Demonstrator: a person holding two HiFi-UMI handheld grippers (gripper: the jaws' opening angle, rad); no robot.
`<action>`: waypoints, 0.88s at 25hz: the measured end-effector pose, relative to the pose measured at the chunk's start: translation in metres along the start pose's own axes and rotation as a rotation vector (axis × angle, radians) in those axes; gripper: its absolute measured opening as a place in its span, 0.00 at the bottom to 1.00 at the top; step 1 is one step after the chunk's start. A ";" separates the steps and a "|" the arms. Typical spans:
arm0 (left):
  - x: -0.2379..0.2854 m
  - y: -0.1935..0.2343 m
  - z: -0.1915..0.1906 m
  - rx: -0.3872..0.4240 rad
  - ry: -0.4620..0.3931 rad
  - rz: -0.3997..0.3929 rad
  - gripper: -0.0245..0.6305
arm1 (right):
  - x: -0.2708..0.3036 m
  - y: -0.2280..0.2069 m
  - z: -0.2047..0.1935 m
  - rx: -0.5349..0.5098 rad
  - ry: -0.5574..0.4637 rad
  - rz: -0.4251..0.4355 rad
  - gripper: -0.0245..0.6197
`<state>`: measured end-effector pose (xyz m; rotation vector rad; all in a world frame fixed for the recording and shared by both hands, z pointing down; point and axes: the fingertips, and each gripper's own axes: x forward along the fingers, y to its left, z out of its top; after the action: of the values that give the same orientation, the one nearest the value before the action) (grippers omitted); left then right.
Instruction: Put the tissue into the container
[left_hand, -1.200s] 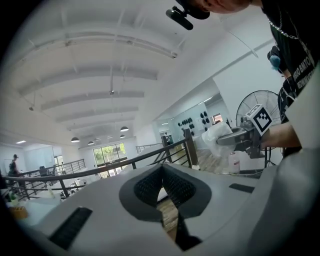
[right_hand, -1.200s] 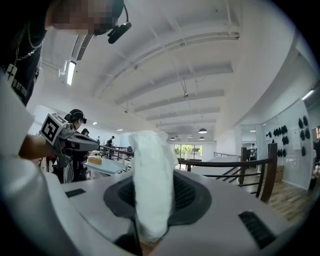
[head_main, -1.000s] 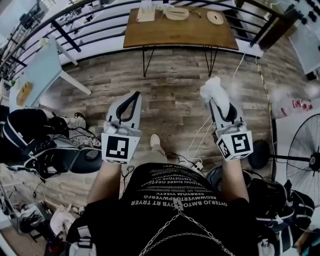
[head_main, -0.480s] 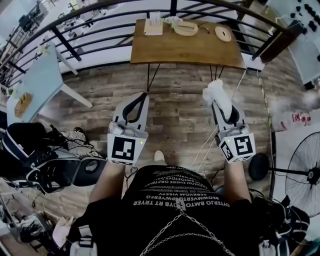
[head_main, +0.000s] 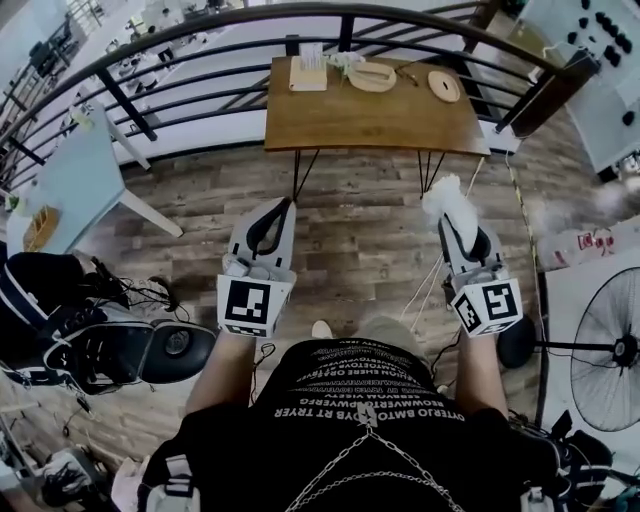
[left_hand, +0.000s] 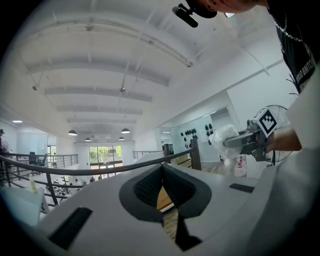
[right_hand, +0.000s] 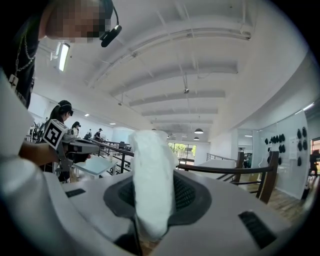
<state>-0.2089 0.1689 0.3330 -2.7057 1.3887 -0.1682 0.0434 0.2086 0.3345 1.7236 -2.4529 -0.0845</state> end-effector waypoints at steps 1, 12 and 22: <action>-0.001 -0.003 -0.001 -0.009 -0.004 -0.006 0.07 | -0.002 -0.002 -0.001 -0.001 0.000 -0.006 0.22; 0.004 0.006 -0.009 0.021 0.020 0.001 0.07 | 0.016 -0.003 -0.013 0.019 -0.005 -0.004 0.22; 0.050 0.003 -0.012 0.059 0.051 -0.008 0.07 | 0.047 -0.035 -0.024 0.033 -0.009 -0.006 0.22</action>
<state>-0.1841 0.1258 0.3471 -2.6769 1.3642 -0.2760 0.0635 0.1531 0.3576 1.7476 -2.4700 -0.0526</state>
